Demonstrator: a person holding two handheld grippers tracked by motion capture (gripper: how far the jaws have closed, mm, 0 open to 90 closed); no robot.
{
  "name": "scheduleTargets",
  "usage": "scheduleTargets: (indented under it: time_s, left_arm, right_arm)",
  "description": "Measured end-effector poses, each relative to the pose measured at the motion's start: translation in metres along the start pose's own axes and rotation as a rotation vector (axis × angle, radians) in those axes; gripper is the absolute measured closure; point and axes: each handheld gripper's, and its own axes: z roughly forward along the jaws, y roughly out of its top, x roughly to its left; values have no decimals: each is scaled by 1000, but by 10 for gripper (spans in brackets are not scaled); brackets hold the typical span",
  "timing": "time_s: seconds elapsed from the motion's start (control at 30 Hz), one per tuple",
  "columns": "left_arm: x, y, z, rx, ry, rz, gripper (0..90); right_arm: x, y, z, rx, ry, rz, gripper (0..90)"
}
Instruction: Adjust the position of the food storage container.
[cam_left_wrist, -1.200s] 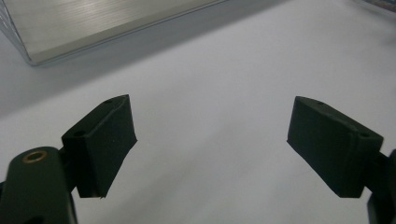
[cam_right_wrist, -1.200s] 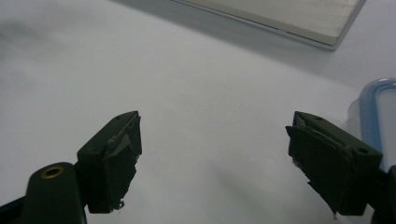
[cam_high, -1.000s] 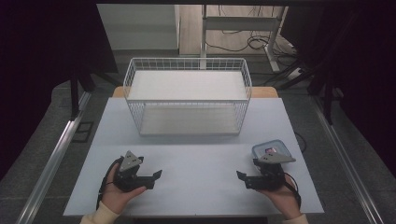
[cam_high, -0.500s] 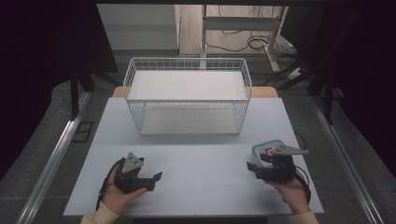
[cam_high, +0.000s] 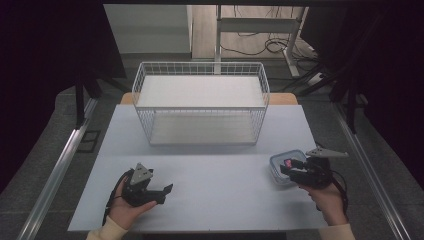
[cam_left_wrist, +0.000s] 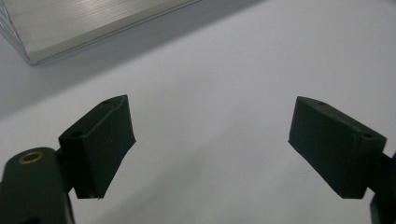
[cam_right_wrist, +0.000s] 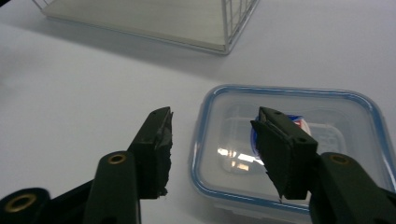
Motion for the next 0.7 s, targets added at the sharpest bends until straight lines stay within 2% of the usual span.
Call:
scheduleTargets:
  time_s: [0.27, 0.33, 0.37, 0.6, 0.63, 0.67, 0.7]
  left_arm:
    - [1, -1, -2, 1, 4, 5, 139]
    - [2, -1, -2, 4, 3, 5, 139]
    - [2, -1, -2, 3, 4, 3, 140]
    - [4, -1, -3, -5, 13, 5, 145]
    - [4, -1, -3, -4, 14, 5, 145]
    - [4, -1, -3, -5, 14, 5, 145]
    - [4, -1, -3, -7, 12, 4, 145]
  right_arm:
    - [-10, 11, -2, 18, -14, 8, 608]
    - [-15, 16, -3, 17, -26, 19, 641]
    - [-20, 21, -2, 34, -40, 32, 670]
    - [-33, 30, -4, 51, -76, 14, 791]
    - [-38, 31, -6, 59, -101, 6, 838]
    - [-38, 31, -6, 59, -101, 6, 838]
    - [-40, 32, -8, 60, -120, 9, 862]
